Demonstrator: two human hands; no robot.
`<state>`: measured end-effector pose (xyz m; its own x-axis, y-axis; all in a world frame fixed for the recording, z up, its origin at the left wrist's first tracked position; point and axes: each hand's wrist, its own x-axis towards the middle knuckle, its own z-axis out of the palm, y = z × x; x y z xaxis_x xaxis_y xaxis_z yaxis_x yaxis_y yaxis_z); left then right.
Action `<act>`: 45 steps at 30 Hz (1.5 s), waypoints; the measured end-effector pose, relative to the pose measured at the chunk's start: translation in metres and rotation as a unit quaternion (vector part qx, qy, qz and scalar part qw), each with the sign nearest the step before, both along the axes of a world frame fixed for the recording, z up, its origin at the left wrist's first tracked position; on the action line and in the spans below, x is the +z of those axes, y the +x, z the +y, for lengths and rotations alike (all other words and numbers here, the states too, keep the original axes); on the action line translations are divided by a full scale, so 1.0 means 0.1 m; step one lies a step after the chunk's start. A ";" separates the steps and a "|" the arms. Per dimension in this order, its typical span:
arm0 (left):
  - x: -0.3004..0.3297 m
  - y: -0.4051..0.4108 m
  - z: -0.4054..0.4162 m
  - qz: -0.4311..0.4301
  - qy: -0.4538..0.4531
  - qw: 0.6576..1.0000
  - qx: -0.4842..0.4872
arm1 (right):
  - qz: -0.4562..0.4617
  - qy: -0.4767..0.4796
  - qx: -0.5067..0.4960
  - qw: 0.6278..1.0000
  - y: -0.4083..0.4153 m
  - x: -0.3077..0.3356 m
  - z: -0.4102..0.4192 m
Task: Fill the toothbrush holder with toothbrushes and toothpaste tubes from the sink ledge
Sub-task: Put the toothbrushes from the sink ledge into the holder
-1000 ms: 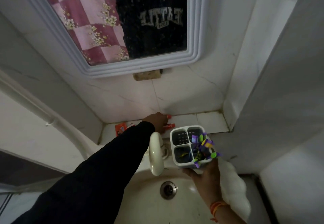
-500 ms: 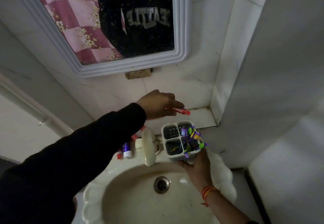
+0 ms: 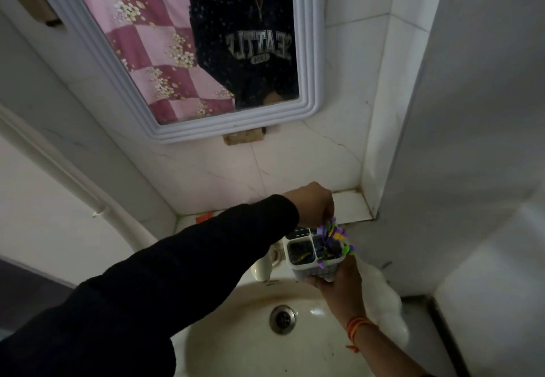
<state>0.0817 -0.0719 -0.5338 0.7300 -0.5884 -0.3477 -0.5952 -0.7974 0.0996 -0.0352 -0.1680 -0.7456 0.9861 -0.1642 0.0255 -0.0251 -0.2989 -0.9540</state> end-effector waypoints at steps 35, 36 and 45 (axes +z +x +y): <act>-0.75 0.66 0.93 -0.061 0.059 0.995 0.061 | 0.006 -0.017 0.027 0.999 0.07 -0.12 -0.03; -0.63 0.64 0.90 -0.066 0.047 0.996 0.045 | 0.007 -0.014 0.025 1.000 0.07 -0.11 -0.03; 0.59 0.25 0.43 -0.134 -0.009 0.988 -0.080 | 0.021 0.001 0.029 0.999 0.05 -0.04 -0.06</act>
